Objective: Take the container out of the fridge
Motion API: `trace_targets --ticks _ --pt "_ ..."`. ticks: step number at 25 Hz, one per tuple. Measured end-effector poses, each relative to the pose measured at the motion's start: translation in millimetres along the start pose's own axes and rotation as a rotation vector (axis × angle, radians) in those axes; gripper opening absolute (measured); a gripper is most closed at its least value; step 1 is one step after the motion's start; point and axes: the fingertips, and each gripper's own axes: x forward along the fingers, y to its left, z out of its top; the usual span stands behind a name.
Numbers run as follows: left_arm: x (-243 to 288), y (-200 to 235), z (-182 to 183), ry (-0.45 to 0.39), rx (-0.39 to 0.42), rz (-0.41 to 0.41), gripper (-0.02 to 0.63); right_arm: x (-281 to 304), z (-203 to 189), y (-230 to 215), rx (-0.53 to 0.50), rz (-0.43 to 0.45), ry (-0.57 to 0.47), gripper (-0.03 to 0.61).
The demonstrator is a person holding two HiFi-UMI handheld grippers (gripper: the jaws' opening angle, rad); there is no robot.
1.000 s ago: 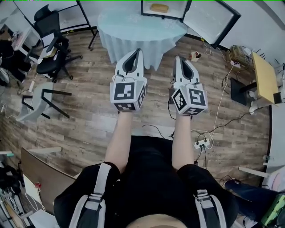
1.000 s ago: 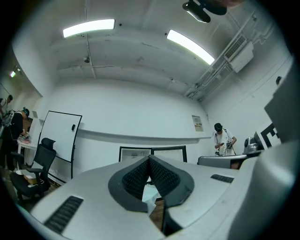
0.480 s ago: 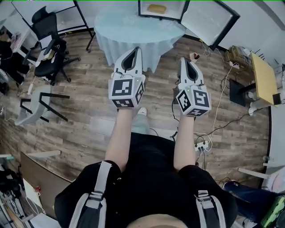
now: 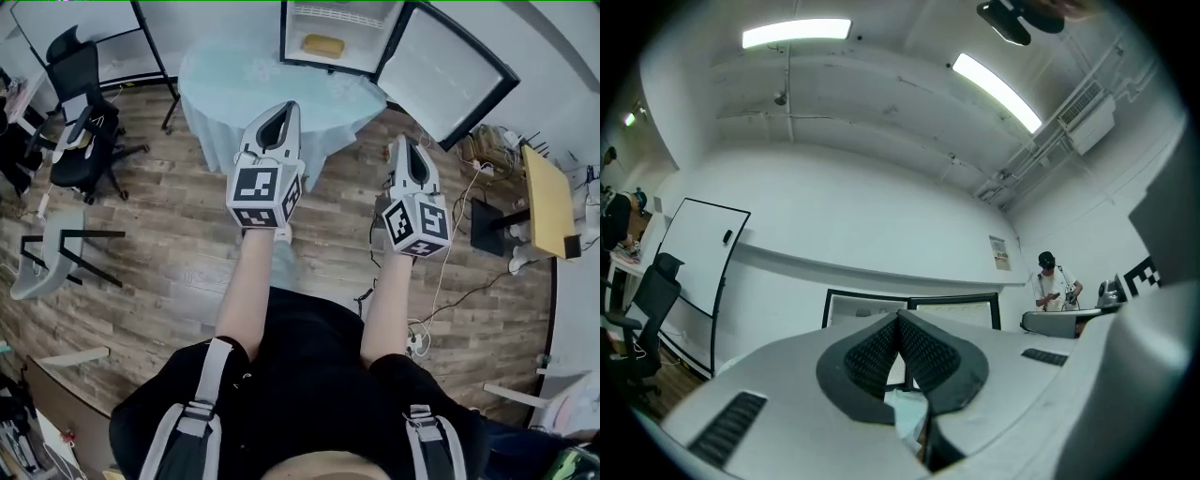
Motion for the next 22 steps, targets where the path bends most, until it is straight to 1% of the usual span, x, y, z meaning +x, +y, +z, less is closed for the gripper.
trace_targets --ticks 2,3,5,6,8,9,11,12,16,19,22 --pt "39.4 22.8 -16.7 0.043 0.005 -0.016 0.006 48.8 -19.3 -4.0 0.048 0.008 0.014 0.006" --pt "59.2 31.6 -23.5 0.071 0.007 -0.039 0.006 72.6 -25.4 -0.3 0.056 0.030 0.025 0.006" --pt "95.7 43.9 -33.0 0.118 0.005 -0.089 0.006 113.9 -30.5 12.6 0.026 0.093 0.051 0.006" --pt "110.0 51.1 -37.2 0.135 -0.001 -0.092 0.006 130.5 -32.6 17.0 0.009 0.115 0.065 0.006" --pt "139.0 68.1 -41.5 0.152 0.005 -0.079 0.006 165.5 -33.1 12.3 0.007 0.116 0.074 0.006" --pt "155.3 76.3 -40.9 0.152 0.025 -0.076 0.006 184.7 -31.8 5.0 0.014 0.105 0.071 0.006" --pt "185.3 95.0 -37.0 0.138 0.066 -0.062 0.006 220.5 -32.3 -6.7 0.018 0.088 0.071 0.006" --pt "198.2 106.3 -35.9 0.130 0.071 -0.049 0.006 236.3 -35.6 -8.8 0.018 0.087 0.074 0.006" --pt "244.2 144.0 -44.4 0.140 0.043 -0.018 0.006 294.7 -54.7 -7.4 0.037 0.109 0.089 0.006" --pt "266.5 154.1 -54.1 0.167 0.050 -0.012 0.006 321.9 -63.5 -6.7 0.059 0.130 0.103 0.006" --pt "284.9 159.9 -62.4 0.185 0.034 -0.012 0.006 334.5 -70.2 -12.1 0.047 0.138 0.113 0.006"
